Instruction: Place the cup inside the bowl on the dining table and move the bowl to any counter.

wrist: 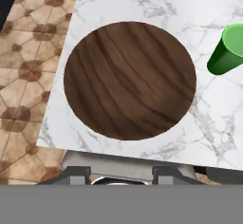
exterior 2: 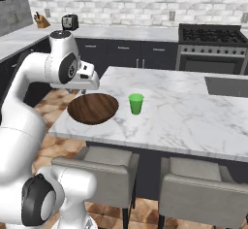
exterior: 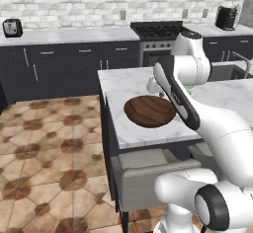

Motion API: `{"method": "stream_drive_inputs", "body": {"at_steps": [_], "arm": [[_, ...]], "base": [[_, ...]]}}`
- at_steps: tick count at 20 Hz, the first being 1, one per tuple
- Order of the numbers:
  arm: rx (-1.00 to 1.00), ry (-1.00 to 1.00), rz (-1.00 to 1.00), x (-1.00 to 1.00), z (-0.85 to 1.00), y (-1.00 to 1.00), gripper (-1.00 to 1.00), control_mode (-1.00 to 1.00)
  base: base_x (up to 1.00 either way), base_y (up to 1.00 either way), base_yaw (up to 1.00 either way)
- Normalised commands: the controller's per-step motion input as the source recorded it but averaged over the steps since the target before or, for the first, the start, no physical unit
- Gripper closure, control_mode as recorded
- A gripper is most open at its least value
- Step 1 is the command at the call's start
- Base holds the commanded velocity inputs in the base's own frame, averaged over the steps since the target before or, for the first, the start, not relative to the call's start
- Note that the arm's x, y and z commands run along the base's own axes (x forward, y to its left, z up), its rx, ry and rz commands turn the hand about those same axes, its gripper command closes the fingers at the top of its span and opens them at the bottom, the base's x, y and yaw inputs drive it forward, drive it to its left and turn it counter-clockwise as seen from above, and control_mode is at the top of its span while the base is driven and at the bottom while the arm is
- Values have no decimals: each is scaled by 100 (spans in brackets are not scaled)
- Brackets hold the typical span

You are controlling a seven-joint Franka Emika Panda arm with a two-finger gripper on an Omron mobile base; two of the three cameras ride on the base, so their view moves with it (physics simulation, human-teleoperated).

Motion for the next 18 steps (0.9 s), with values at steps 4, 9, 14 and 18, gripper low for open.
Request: {"method": "stream_drive_inputs", "body": {"at_steps": [4,9,14,18], "arm": [[0,0,0,2,0,2,-100,-100],[0,0,0,20,-6,1,-100,-100],[0,0,0,33,0,-2,-100,-100],[0,0,0,40,0,-19,-100,-100]], "base": [[0,0,0],[0,0,0],[0,0,0],[0,0,0]]}}
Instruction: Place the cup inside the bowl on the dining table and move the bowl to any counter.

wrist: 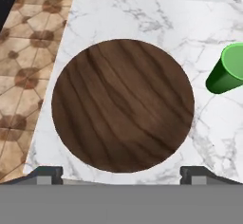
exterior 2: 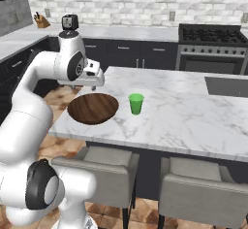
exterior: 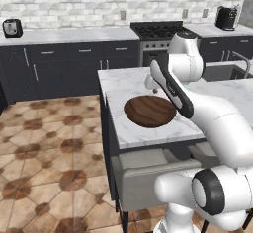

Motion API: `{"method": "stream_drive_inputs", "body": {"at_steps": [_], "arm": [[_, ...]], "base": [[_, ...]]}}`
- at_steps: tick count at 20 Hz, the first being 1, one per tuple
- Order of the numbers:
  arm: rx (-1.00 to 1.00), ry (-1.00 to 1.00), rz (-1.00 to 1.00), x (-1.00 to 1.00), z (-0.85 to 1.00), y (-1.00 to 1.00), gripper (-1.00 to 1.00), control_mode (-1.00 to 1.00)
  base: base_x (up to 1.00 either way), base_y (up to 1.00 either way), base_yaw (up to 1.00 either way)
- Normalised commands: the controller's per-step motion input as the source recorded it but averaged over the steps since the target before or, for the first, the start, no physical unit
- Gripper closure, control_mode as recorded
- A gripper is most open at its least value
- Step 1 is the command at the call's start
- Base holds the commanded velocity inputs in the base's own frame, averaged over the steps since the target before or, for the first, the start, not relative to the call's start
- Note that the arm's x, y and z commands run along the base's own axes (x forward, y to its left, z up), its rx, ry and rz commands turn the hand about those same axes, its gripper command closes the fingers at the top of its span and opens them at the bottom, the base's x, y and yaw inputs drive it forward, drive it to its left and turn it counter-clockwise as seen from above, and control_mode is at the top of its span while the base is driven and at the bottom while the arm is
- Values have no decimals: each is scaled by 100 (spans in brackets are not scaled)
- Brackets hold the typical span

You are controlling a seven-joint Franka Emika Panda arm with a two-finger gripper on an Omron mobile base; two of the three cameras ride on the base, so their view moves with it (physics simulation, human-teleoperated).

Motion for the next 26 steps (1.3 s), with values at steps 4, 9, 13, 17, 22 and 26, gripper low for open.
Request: {"method": "stream_drive_inputs", "body": {"at_steps": [4,9,13,17,22,26], "arm": [[0,0,0,41,0,-30,-100,-100],[0,0,0,37,0,-31,-100,-100],[0,0,0,33,0,-30,-100,-100],[0,0,0,27,0,-28,-100,-100],[0,0,0,27,-1,-30,-100,-100],[0,0,0,29,-4,-34,-100,-100]], "base": [[0,0,0],[0,0,0],[0,0,0],[0,0,0],[0,0,0],[0,0,0]]}}
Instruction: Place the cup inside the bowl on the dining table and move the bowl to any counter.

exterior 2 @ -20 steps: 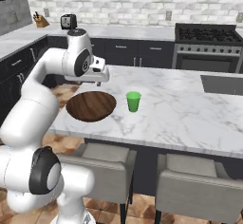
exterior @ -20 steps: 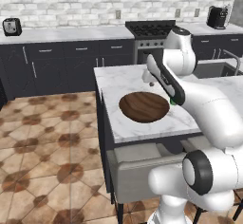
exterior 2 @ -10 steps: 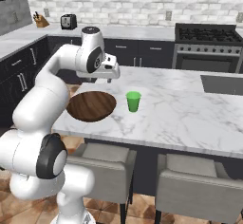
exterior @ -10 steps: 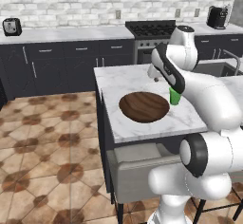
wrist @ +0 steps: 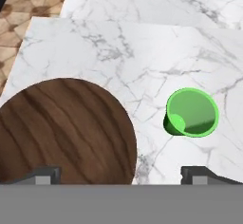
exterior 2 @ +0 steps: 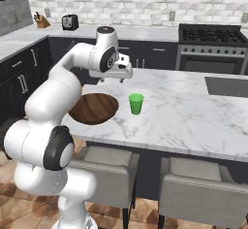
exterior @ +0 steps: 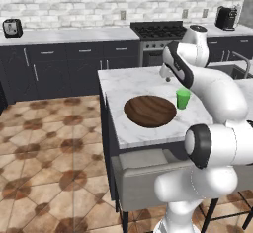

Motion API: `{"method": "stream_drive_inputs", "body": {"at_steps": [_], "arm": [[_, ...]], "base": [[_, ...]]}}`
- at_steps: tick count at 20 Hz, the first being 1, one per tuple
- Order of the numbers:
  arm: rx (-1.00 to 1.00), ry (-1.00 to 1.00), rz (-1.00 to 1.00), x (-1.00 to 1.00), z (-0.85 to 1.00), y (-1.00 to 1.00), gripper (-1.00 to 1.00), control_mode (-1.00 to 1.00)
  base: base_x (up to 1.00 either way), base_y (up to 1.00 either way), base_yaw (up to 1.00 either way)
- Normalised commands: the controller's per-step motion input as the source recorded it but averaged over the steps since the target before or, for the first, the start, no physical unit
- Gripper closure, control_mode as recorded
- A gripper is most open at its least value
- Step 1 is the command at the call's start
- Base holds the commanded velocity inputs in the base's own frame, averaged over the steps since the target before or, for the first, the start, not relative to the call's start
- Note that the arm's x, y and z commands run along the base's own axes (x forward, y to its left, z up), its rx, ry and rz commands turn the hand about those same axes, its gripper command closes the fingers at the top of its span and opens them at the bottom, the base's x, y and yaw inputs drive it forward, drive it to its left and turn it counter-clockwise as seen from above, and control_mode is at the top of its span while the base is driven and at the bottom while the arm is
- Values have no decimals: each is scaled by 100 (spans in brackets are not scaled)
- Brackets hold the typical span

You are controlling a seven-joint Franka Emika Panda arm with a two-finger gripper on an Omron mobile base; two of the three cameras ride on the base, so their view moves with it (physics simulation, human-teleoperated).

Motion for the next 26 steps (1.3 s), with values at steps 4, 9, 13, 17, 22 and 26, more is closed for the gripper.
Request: {"method": "stream_drive_inputs", "body": {"at_steps": [4,9,13,17,22,26], "arm": [[0,0,0,27,-3,-37,-100,-100],[0,0,0,26,0,-39,-100,-100],[0,0,0,23,0,-36,-100,-100],[0,0,0,18,-2,-33,-100,-100],[0,0,0,11,-3,-34,-100,-100],[0,2,-1,0,-2,-20,-100,-100]], "base": [[0,0,0],[0,0,0],[0,0,0],[0,0,0],[0,0,0],[0,0,0]]}}
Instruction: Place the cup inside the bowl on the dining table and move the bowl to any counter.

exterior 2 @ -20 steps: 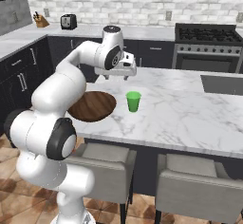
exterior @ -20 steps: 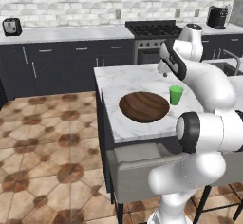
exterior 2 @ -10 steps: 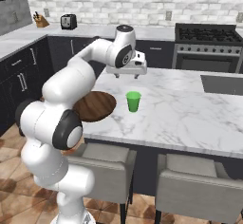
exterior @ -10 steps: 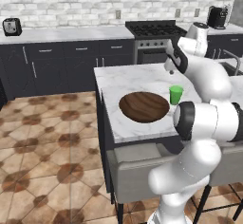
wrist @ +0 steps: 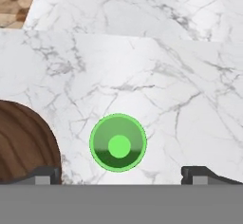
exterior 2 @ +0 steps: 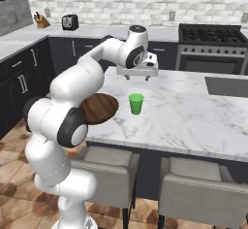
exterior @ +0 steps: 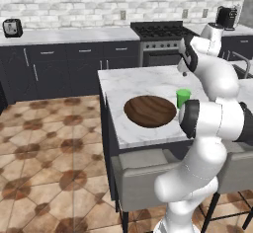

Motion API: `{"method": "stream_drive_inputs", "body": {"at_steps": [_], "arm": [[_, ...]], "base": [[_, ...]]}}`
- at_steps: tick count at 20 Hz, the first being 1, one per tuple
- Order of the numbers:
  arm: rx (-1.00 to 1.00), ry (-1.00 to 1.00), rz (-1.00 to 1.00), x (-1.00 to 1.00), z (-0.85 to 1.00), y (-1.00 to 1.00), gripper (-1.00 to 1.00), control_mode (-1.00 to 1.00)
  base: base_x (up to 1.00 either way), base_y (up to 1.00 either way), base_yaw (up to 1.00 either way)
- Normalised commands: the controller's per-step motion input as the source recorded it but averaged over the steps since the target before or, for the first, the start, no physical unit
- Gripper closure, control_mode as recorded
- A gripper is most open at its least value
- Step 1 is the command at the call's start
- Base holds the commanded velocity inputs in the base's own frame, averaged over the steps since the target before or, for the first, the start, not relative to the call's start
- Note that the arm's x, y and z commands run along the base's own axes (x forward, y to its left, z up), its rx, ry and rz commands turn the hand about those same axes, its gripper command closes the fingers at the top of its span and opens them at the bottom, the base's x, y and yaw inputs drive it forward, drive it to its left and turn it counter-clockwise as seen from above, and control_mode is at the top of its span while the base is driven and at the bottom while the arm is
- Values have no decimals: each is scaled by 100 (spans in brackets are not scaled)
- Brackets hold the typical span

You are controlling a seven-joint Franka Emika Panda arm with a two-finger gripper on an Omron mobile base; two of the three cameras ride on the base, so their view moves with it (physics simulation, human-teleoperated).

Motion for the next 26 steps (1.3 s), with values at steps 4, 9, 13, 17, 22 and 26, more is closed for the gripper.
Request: {"method": "stream_drive_inputs", "body": {"at_steps": [4,9,13,17,22,26], "arm": [[0,6,-2,0,-8,-12,-100,-100],[0,10,-3,0,-14,-10,-100,-100],[0,10,-3,0,-17,-7,-100,-100],[0,7,-4,0,-15,-10,-100,-100],[0,4,-7,7,-10,-13,-100,-100],[0,3,-10,8,-13,-11,-100,-100]], "base": [[0,0,0],[0,0,0],[0,0,0],[0,0,0],[0,0,0],[0,0,0]]}}
